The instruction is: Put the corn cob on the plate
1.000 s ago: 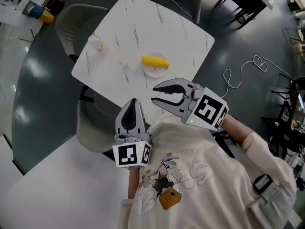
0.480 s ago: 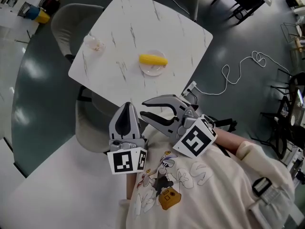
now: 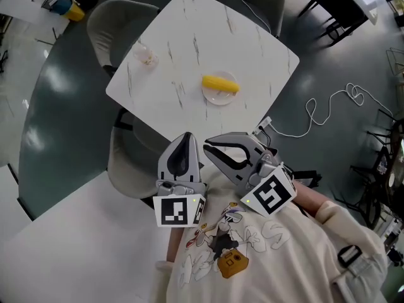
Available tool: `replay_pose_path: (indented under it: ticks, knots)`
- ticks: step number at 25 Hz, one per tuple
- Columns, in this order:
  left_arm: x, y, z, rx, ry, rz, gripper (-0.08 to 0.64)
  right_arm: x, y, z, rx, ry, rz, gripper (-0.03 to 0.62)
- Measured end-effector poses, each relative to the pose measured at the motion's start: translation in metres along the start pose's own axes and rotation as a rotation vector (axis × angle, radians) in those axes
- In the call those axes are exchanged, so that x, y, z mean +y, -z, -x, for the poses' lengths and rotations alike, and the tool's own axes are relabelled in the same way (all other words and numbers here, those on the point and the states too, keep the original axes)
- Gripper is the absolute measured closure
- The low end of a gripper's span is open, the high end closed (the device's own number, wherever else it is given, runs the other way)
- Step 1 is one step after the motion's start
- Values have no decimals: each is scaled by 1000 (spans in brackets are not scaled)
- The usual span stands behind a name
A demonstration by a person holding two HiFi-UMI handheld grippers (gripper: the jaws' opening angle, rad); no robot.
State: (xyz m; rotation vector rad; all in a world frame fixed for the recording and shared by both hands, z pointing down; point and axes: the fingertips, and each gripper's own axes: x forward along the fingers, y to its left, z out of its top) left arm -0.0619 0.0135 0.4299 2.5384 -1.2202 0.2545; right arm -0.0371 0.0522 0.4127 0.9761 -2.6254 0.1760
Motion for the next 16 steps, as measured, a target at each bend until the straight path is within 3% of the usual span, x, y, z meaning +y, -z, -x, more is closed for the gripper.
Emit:
replay_pose_path:
  ticks: [5, 7, 16]
  knots:
    - [-3, 1, -3, 10, 11, -2, 552, -8, 3, 0, 6, 28, -25, 557]
    - [-7, 3, -1, 17, 21, -11, 552, -8, 6, 1, 16, 42, -31, 588]
    - [-7, 2, 4, 17, 7, -13, 552, -21, -3, 11, -87, 91, -143, 588]
